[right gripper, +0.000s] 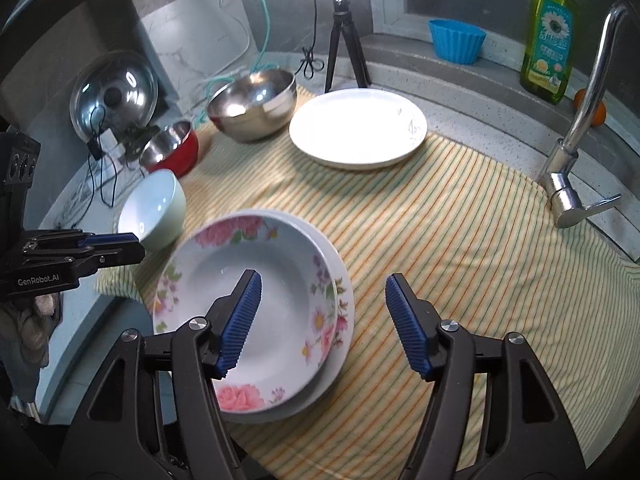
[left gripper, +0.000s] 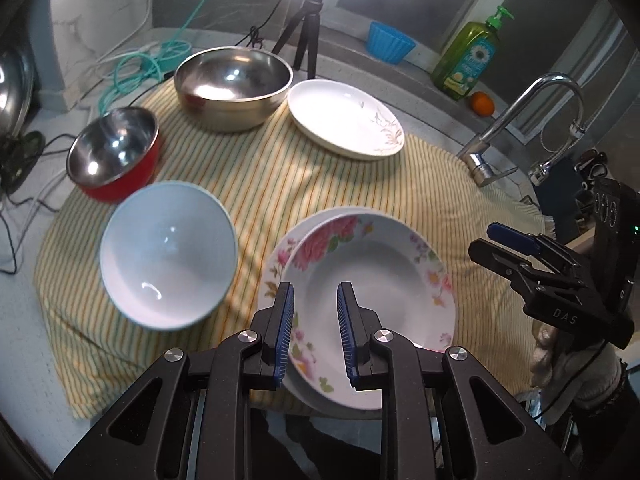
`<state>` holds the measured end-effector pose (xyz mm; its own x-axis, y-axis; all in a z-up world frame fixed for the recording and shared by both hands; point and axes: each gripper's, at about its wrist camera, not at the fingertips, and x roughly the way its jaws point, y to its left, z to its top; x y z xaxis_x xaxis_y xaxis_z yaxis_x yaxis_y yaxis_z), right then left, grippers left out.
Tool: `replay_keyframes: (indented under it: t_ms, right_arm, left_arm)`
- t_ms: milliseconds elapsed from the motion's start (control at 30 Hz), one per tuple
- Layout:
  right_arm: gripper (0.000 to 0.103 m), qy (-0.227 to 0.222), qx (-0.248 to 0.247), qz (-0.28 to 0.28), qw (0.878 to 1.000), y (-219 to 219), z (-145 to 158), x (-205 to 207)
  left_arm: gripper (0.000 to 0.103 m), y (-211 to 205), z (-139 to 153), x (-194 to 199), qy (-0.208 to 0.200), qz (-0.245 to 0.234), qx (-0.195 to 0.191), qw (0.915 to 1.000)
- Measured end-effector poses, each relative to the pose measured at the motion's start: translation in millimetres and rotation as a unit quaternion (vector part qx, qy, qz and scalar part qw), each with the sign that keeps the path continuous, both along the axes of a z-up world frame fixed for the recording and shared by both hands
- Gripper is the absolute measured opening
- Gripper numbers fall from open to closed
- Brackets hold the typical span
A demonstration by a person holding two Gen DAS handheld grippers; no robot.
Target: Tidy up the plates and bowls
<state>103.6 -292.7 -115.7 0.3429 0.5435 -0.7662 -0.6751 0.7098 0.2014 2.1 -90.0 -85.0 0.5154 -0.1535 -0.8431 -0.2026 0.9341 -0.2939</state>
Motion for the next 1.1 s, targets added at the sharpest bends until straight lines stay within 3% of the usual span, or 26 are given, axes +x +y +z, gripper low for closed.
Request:
replay_keyframes:
  t_ms: [100,400,567,733,833,900,1033,1100]
  right_arm:
    - [0.08,0.021,0.021,-0.015,0.999,2,4,8]
    - [0.08,0.032,-0.016,-0.118,0.992,-14,11,42]
    - [0.08,0.014,-0.015,-0.113,0.993,-22,20,70]
    - [0.08,0.01,-0.009,-0.076,0.997,-22,26,119]
    - [0.072,0.015,-0.007,-0.045,0.999,-14,25,153]
    - [0.059,0.02,-0.009,-0.025,0.999,-7,20,177]
    - [0.054,0.051,-0.005,0.006,0.999,13,4,219]
    - [0.046,0.067,-0.003,0.015,0.998,22,-5,233]
  left_arm:
    - [0.02,7,3,8,-0.006,-0.015,0.001,0.9999]
    - [0.02,22,3,35,-0.015,-0.032,-0.022,0.9991]
    - [0.02,21,0,57,-0.021,-0.014,-0.044,0.9987]
    - [0.02,23,-5,82,-0.032,0.039,-0.063,0.9967]
    - [0.02,20,-11,98,-0.033,0.07,-0.072,0.9944]
    - [0.02,18,-16,108,-0.031,0.085,-0.071,0.9933]
    - [0.02,17,-28,127,-0.021,0.11,-0.082,0.9903]
    - [0.02,18,-33,135,-0.015,0.12,-0.078,0.9896]
